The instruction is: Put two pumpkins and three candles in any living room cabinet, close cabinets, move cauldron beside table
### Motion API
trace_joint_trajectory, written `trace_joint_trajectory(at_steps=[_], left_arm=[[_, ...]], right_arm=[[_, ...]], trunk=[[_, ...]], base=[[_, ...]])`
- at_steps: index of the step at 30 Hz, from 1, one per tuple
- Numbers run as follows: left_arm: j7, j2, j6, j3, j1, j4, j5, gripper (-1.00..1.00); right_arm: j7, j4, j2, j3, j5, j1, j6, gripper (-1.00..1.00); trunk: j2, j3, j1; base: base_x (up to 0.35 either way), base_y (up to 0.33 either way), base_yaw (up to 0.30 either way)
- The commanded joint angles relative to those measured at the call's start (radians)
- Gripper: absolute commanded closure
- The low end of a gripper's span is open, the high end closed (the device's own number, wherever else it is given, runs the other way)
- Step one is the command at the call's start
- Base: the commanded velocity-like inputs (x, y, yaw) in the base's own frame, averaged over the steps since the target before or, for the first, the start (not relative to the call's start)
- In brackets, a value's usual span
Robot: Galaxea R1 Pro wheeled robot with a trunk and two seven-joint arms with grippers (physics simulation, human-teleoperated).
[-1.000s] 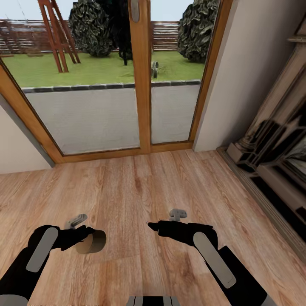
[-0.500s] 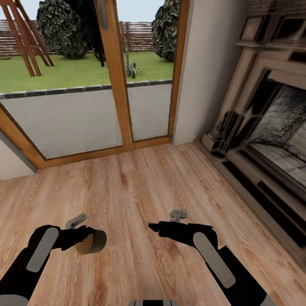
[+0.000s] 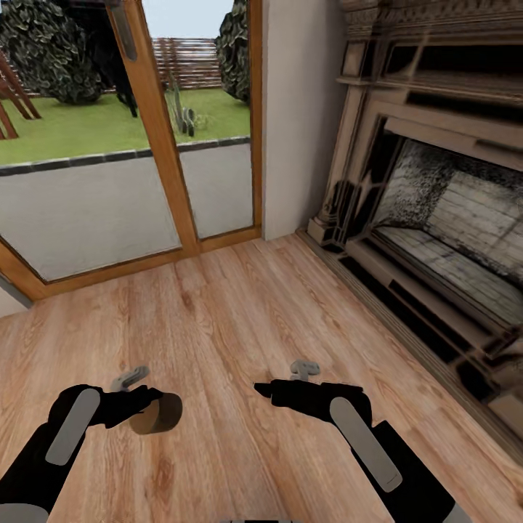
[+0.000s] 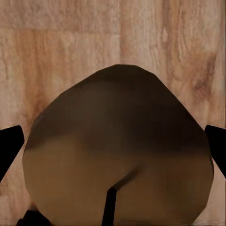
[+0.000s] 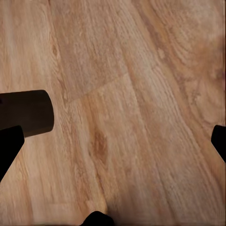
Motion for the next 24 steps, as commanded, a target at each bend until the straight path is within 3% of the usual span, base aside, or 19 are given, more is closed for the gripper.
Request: trace_joint_trajectory(at_steps=[1, 20, 24], left_arm=[[0.009, 0.0, 0.003, 0.001, 0.0, -0.001, 0.013, 1.0], [0.009, -0.003, 0.001, -0.002, 0.0, 0.0, 0.013, 1.0], [0.009, -0.003, 0.001, -0.002, 0.0, 0.0, 0.011, 1.0]], right_arm=[[-0.011, 0.0, -0.001, 0.002, -0.01, -0.001, 0.0, -1.0], [-0.01, 0.008, -0.001, 0.001, -0.01, -0.001, 0.0, -1.0], [-0.01, 0.008, -0.001, 0.001, -0.01, -0.001, 0.001, -1.0]], trunk=[[0.007, 0.003, -0.005], [0.14, 0.062, -0.078], [0.14, 0.062, -0.078]], base=[[-0.328, 0.0, -0.278], [-0.336, 0.0, -0.281], [-0.337, 0.0, -0.282]])
